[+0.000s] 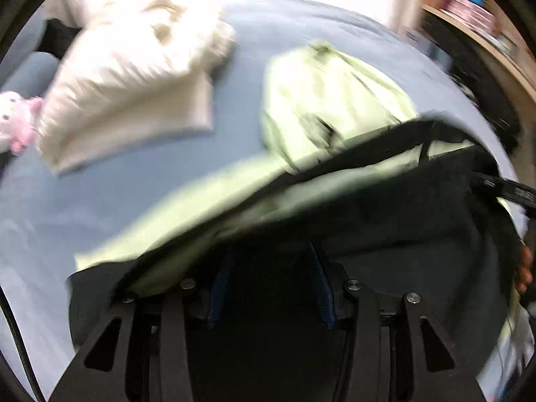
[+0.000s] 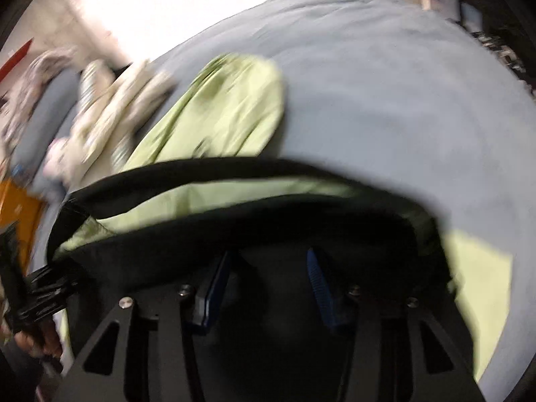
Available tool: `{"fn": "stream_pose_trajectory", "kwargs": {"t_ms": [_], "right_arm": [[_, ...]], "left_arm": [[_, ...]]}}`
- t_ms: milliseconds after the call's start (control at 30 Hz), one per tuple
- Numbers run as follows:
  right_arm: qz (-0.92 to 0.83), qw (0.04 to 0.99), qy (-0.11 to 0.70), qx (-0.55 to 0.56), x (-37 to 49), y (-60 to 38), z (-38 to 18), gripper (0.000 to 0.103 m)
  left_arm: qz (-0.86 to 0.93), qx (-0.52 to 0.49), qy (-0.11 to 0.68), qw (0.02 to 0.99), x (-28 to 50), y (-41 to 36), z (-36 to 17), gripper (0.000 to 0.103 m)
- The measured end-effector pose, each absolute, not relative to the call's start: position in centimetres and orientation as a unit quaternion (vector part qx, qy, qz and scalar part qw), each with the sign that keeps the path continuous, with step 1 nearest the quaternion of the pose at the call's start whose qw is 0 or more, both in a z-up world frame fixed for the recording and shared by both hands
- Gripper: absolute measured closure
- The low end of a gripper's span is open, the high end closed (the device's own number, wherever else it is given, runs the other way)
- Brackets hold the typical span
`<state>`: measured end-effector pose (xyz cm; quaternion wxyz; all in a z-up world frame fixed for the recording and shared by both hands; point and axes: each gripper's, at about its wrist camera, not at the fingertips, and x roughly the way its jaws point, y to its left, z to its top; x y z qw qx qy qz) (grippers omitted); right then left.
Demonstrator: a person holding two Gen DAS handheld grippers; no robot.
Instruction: Fold large clothes
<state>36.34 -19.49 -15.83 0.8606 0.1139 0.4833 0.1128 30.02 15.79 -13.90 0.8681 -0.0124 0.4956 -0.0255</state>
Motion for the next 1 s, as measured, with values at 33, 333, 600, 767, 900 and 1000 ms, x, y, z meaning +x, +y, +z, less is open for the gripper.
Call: {"fn": "stream_pose_trajectory", "kwargs": {"t_ms": [33,333,600,767,900,1000], "right_arm": [[0.094,0.870,0.469,0.118,37.3,-20.1,-15.3,0.055],[0.102,0.862,0.451,0.206,36.5,-26.2,-12.7,0.053],[0.079,0.841,0.491,0.213,33.2,-31.1,-15.6,0.049],[0.067,0.834,0.505,0.213,33.9,-31.6,-17.7,0.049],[0.099,0.841,0.493,0.200,34.1,-29.8,-18.1,0.049],[0.097,0.847,0.496,0.166,34.5,-28.4,-18.4,0.049]], "left_arm": [[0.010,-0.012,0.478,0.878,31.4,16.5,-13.5,0.058],[0.048,-0.113,0.470,0.874,31.4,24.4,-14.0,0.058],[0.034,-0.153,0.502,0.850,25.1,30.8,-16.7,0.055],[0.043,-0.150,0.508,0.847,23.8,32.6,-17.6,0.045],[0.024,-0.158,0.510,0.845,24.1,32.9,-18.1,0.045],[0.014,-0.150,0.503,0.851,24.9,32.1,-18.2,0.045]]}}
